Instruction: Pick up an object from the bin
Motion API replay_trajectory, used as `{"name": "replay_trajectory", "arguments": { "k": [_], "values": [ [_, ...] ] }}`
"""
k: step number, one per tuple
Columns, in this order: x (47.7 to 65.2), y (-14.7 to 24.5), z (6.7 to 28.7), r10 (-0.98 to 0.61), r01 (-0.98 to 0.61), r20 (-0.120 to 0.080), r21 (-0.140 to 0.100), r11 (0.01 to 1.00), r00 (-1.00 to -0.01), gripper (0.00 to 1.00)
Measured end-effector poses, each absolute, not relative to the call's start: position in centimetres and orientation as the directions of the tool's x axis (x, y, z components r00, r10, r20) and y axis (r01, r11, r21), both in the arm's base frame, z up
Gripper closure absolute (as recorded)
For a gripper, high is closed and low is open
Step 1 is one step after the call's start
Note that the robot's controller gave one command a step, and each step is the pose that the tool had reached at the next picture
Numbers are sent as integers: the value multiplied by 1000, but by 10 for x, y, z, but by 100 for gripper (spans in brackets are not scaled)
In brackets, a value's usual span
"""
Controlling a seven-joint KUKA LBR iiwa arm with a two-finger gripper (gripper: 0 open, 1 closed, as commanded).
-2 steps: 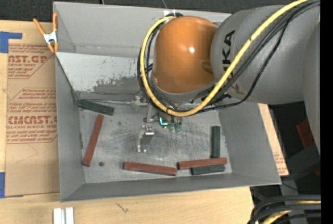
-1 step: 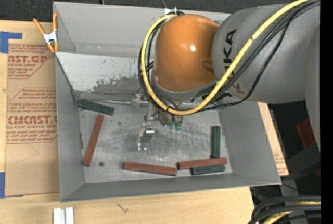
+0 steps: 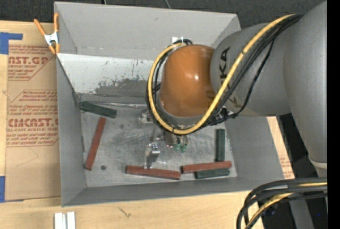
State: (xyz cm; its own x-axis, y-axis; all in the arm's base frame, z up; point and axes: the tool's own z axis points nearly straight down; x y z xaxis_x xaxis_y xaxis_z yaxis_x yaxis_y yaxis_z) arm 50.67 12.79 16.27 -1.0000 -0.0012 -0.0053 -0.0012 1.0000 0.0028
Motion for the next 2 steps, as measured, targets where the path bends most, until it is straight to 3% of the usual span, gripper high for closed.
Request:
{"name": "replay_trajectory", "arguments": {
  "k": [1, 2],
  "values": [
    [496, 110, 112, -80, -80, 1, 1, 997, -997, 100],
    [496, 110, 112, -81, -81, 1, 1, 997, -997, 100]
  ]
}}
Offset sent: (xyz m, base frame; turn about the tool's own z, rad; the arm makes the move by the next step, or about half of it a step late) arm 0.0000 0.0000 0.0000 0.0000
